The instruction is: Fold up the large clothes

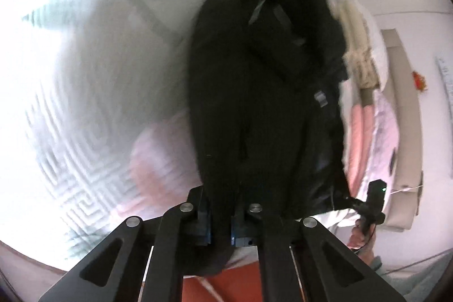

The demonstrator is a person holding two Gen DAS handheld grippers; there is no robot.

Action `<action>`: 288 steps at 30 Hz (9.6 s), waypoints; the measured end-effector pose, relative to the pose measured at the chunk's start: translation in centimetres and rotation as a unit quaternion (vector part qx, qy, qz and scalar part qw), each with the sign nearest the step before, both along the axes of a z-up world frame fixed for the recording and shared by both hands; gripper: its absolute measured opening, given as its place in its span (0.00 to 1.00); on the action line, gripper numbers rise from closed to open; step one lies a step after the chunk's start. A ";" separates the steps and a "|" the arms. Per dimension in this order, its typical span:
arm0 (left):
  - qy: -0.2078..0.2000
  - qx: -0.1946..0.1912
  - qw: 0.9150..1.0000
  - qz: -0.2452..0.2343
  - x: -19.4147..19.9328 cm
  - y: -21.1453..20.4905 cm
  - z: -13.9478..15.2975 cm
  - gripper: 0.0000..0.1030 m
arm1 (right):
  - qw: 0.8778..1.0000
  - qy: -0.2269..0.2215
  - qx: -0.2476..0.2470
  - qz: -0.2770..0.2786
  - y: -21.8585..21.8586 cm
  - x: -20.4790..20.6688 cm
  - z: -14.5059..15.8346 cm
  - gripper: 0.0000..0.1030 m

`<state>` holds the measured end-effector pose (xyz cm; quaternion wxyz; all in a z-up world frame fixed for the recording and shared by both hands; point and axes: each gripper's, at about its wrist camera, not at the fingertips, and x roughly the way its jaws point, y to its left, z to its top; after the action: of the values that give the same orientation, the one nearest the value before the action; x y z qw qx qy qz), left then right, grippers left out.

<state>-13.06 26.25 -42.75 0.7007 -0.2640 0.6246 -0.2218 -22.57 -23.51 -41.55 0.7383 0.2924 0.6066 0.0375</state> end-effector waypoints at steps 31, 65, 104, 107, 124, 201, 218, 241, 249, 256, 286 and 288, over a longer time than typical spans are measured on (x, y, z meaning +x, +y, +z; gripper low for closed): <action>-0.112 0.044 0.984 0.129 38.3 -11.3 6.9 0.15 | 0.992 -0.073 0.062 -0.081 -14.1 39.7 5.4 0.11; -0.192 0.109 0.974 -0.042 39.5 -9.7 9.2 0.80 | 0.985 -0.108 -0.132 0.001 -11.9 38.6 9.4 0.72; -0.208 0.138 0.967 -0.040 48.8 -14.7 5.7 0.11 | 0.923 -0.144 -0.353 0.044 -6.7 50.6 7.9 0.12; -0.172 0.156 0.971 -0.048 49.6 -15.7 1.3 0.14 | 0.936 -0.083 -0.336 0.060 -6.5 52.4 2.3 0.12; -0.204 0.203 0.955 0.068 47.4 -7.0 6.7 0.60 | 0.968 -0.109 -0.219 -0.060 -11.6 48.1 6.3 0.51; -0.062 0.011 0.998 -0.016 38.3 -5.4 -2.2 0.77 | 0.993 -0.088 0.061 -0.059 -14.9 33.5 -2.8 0.86; -0.009 -0.158 0.987 -0.027 39.9 -5.7 -6.8 0.80 | 0.966 -0.133 0.219 0.034 -13.2 38.8 -5.4 0.91; -0.060 -0.126 0.990 -0.016 37.0 -10.0 -5.2 0.42 | 0.972 -0.151 0.160 0.082 -9.3 38.8 -3.8 0.61; -0.152 -0.096 0.984 0.003 31.4 -11.8 4.4 0.27 | 0.968 -0.201 0.107 0.102 -6.6 35.9 3.2 0.42; -0.200 -0.088 0.976 0.015 25.6 -7.6 12.4 0.26 | 0.956 -0.243 0.096 0.135 -3.0 29.8 9.9 0.42; -0.096 -0.025 0.993 0.066 20.0 26.5 1.0 0.30 | 0.983 -0.132 0.058 0.113 17.1 27.0 4.8 0.46; -0.072 -0.069 0.990 0.100 20.1 28.6 -3.0 0.40 | 0.989 -0.103 0.081 0.065 15.2 26.6 1.7 0.53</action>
<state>7.02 54.89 -45.77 0.7426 -0.3560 0.5263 -0.2119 4.01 -8.30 -39.82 0.7668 0.3061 0.5396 0.1647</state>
